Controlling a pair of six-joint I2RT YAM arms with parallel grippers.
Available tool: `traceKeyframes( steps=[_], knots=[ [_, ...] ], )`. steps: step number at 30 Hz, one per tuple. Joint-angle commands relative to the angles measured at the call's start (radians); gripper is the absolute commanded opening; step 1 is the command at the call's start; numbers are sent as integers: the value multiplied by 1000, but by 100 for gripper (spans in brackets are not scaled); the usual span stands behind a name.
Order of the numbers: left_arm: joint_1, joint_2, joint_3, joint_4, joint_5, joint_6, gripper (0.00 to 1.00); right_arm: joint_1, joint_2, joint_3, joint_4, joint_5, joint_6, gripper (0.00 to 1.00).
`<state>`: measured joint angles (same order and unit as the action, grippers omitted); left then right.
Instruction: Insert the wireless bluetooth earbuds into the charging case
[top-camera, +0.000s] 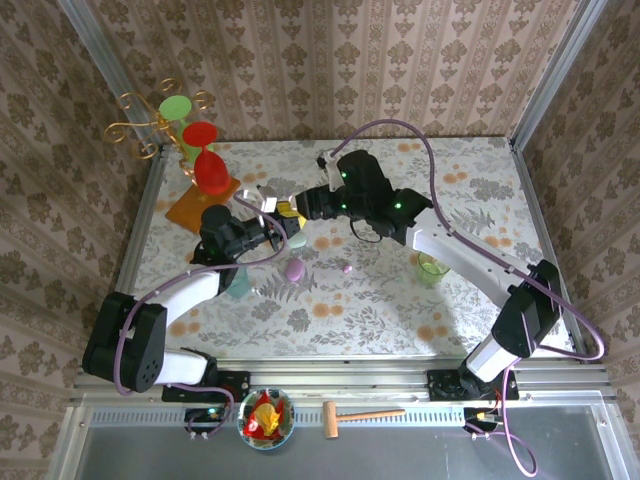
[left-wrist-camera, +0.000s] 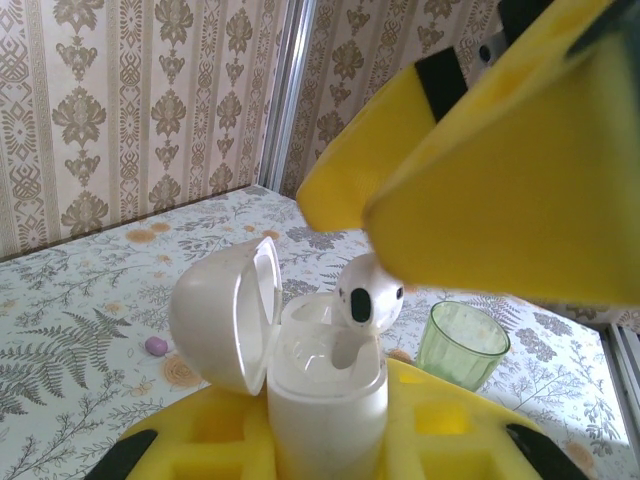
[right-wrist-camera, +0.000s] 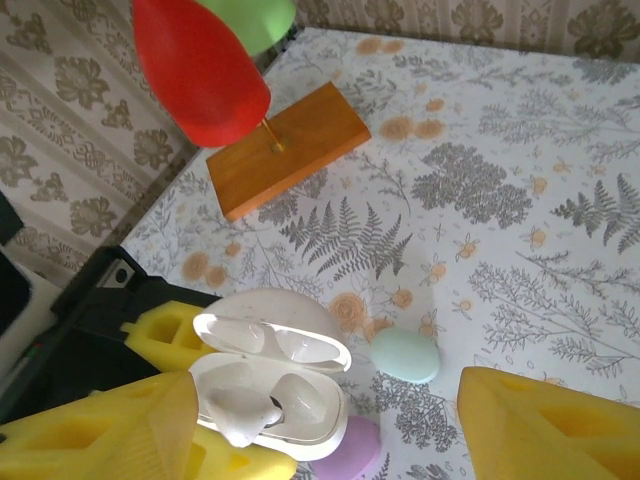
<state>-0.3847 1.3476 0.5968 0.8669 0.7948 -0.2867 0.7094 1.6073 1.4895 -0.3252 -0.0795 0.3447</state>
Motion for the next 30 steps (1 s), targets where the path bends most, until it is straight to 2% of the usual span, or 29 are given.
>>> traceKeyframes(
  steps=[1,30],
  knots=[
    [4,-16,18,30,-8,-20,0,-2,25,25,-37,-38,3,69],
    [21,-39,8,43,-16,-43,0,-31,-17,-25,-65,75,-15,66]
  ],
)
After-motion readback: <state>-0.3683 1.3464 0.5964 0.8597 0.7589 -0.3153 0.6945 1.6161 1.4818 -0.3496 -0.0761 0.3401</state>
